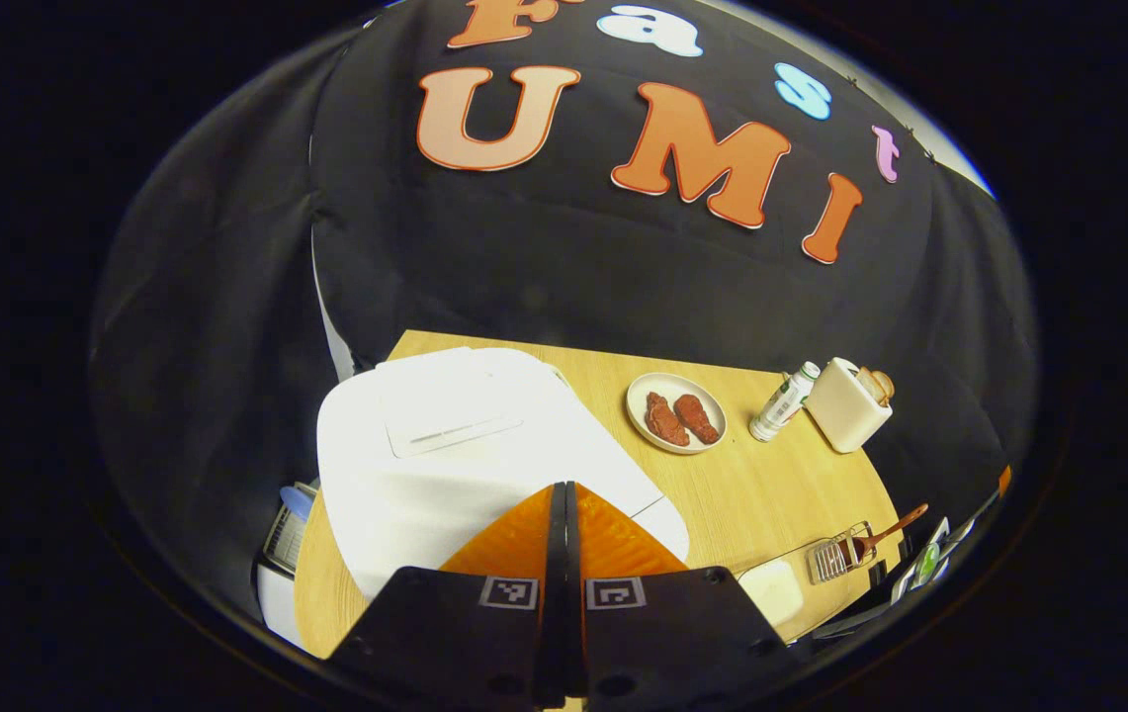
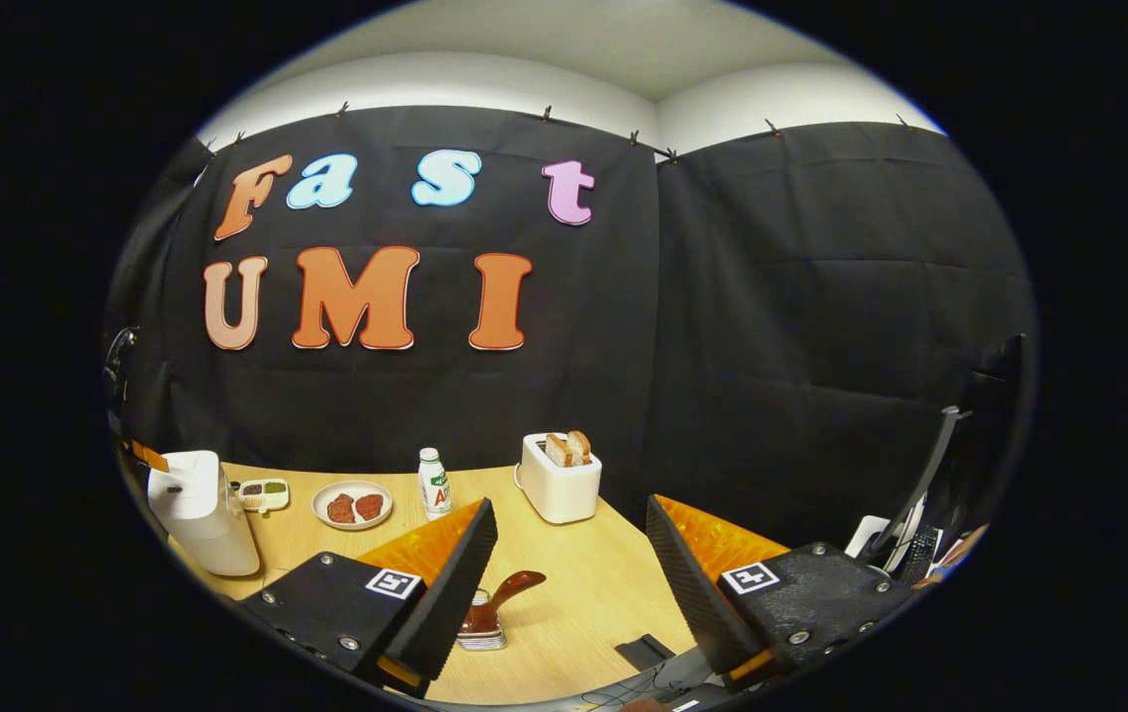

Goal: Close the left gripper, press the button to open the rice cooker; take a wooden spoon from the chopstick holder with the right hand, scoop a spoonful of rice and pour it into the rice cooker, then put the wooden spoon back into the chopstick holder.

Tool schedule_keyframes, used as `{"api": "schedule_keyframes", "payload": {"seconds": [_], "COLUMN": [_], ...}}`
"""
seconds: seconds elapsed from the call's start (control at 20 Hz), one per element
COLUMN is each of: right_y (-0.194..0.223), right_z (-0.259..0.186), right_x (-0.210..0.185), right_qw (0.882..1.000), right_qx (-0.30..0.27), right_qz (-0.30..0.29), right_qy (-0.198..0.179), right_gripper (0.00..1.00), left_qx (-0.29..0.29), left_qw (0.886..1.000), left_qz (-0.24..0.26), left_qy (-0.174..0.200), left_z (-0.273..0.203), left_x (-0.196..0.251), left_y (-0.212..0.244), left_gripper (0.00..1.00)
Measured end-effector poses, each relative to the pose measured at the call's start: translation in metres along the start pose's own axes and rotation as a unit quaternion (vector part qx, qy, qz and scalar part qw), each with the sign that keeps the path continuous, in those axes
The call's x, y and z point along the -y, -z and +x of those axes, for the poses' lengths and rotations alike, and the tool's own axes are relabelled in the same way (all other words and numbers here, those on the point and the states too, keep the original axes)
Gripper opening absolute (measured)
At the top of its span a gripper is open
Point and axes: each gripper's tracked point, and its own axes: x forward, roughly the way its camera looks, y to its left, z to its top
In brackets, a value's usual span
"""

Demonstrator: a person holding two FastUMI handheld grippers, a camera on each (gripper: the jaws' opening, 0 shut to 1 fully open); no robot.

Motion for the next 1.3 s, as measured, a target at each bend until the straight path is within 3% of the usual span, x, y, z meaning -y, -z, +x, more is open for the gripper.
{"api": "schedule_keyframes", "payload": {"seconds": [0.55, 0.75, 0.95, 1.1, 1.3], "right_y": [0.001, -0.002, -0.006, -0.005, 0.0], "right_z": [-0.001, -0.001, -0.001, 0.001, 0.008], "right_x": [-0.006, -0.012, -0.014, -0.016, -0.025], "right_qw": [1.0, 1.0, 1.0, 0.999, 0.999], "right_qx": [-0.005, -0.002, 0.008, 0.009, 0.008], "right_qz": [-0.003, 0.009, 0.02, 0.025, 0.031], "right_qy": [-0.007, -0.016, -0.02, -0.026, -0.04], "right_gripper": [0.95, 0.95, 0.95, 0.95, 0.95], "left_qx": [-0.059, -0.035, 0.04, 0.118, 0.177], "left_qw": [0.998, 0.999, 0.998, 0.99, 0.981], "left_qz": [-0.013, -0.012, -0.001, 0.021, 0.028], "left_qy": [-0.014, -0.021, -0.046, -0.073, -0.07], "left_z": [0.021, 0.017, -0.018, -0.059, -0.108], "left_x": [-0.016, -0.014, -0.018, -0.024, -0.008], "left_y": [0.036, 0.023, -0.02, -0.072, -0.096], "left_gripper": [0.05, 0.04, 0.06, 0.04, 0.04]}}
